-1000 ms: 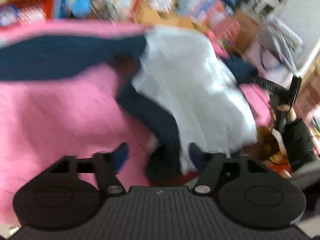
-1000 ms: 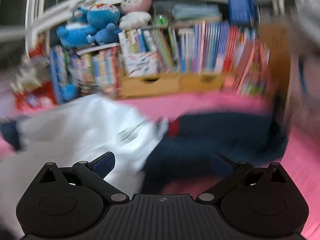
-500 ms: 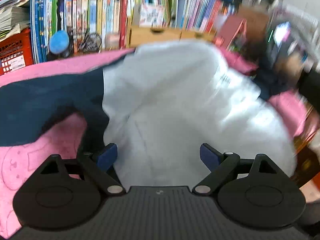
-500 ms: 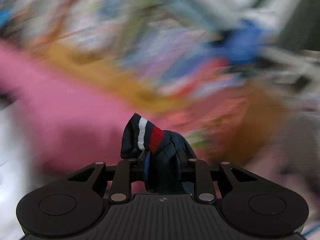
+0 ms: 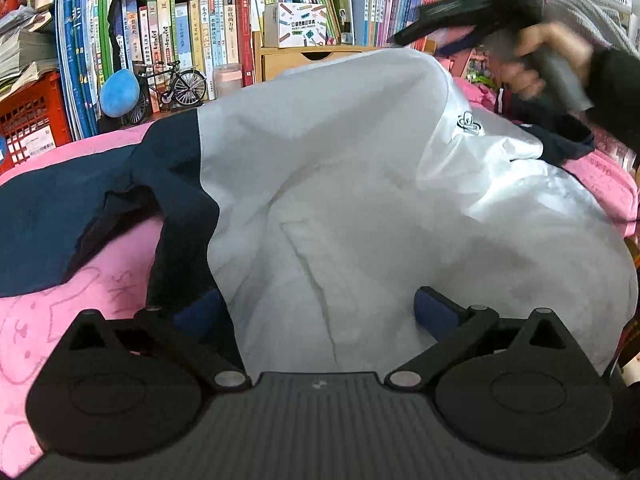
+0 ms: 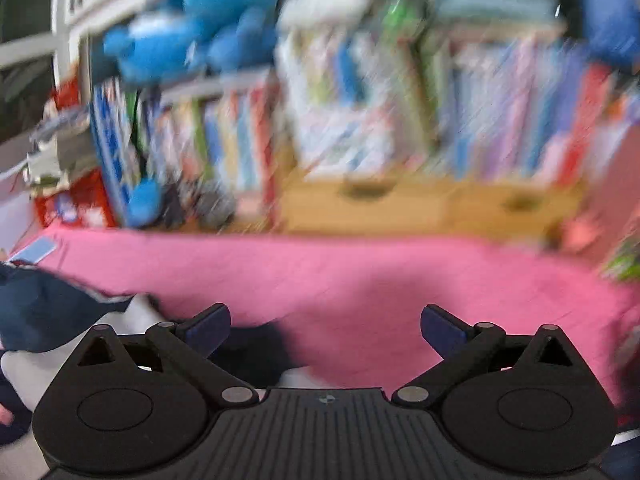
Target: Fold clothes
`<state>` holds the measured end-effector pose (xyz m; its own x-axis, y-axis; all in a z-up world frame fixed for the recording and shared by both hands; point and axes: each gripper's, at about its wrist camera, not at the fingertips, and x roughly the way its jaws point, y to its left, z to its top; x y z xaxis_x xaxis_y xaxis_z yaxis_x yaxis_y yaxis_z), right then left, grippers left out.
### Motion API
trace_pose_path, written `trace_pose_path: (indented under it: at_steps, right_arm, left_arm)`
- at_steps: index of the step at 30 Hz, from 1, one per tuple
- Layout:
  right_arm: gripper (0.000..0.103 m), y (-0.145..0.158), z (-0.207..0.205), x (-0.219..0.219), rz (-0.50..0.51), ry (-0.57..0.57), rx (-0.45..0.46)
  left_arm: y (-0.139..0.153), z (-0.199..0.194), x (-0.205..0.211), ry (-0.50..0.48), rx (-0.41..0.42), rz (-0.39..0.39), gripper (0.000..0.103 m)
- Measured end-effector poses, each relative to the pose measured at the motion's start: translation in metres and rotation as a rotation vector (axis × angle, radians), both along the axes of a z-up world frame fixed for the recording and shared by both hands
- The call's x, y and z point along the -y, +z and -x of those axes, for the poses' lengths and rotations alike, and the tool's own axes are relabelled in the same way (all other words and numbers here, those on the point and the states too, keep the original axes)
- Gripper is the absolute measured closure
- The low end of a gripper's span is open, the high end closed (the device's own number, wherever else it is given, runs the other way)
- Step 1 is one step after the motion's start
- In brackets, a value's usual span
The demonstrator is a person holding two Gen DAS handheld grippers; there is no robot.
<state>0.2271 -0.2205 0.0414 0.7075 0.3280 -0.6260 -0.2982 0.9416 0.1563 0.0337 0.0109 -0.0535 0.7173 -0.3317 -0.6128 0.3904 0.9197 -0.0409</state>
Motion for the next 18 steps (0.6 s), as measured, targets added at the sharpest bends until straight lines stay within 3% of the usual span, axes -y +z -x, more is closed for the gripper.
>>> trace_pose_path:
  at_steps: [1, 3, 4, 7, 9, 11, 13, 16, 18]
  right_arm:
    - [0.033, -0.012, -0.006, -0.013, -0.066, 0.016, -0.082]
    - [0.061, -0.027, -0.007, -0.029, -0.251, 0.083, -0.232]
    - [0.065, -0.027, 0.004, -0.034, -0.285, 0.145, -0.242]
    - [0.069, -0.02, 0.049, -0.051, -0.11, 0.322, -0.147]
    - [0.069, -0.026, 0.078, -0.06, 0.003, 0.399, -0.131]
    - [0.069, -0.04, 0.097, -0.062, 0.047, 0.425, -0.157]
    - [0.069, -0.05, 0.112, -0.059, 0.069, 0.433, -0.127]
    - [0.069, -0.057, 0.125, -0.06, 0.101, 0.427, -0.052]
    - [0.069, -0.06, 0.131, -0.065, 0.132, 0.425, -0.007]
  left_arm:
    - [0.0, 0.001, -0.001, 0.001, 0.002, 0.007, 0.0]
    - [-0.001, 0.002, -0.004, 0.002, 0.006, 0.018, 0.0]
    - [-0.001, 0.002, -0.005, 0.002, 0.007, 0.024, 0.0]
    - [0.003, 0.005, -0.017, -0.001, -0.002, 0.059, 0.001]
    - [0.016, 0.015, -0.039, -0.035, 0.024, 0.153, 0.001]
    - [0.036, 0.028, -0.061, -0.061, 0.083, 0.248, 0.0]
    - [0.057, 0.036, -0.077, -0.045, 0.152, 0.311, 0.0]
    - [0.078, 0.023, -0.079, 0.016, 0.208, 0.342, 0.0]
    - [0.079, -0.001, -0.062, 0.052, 0.216, 0.294, 0.0]
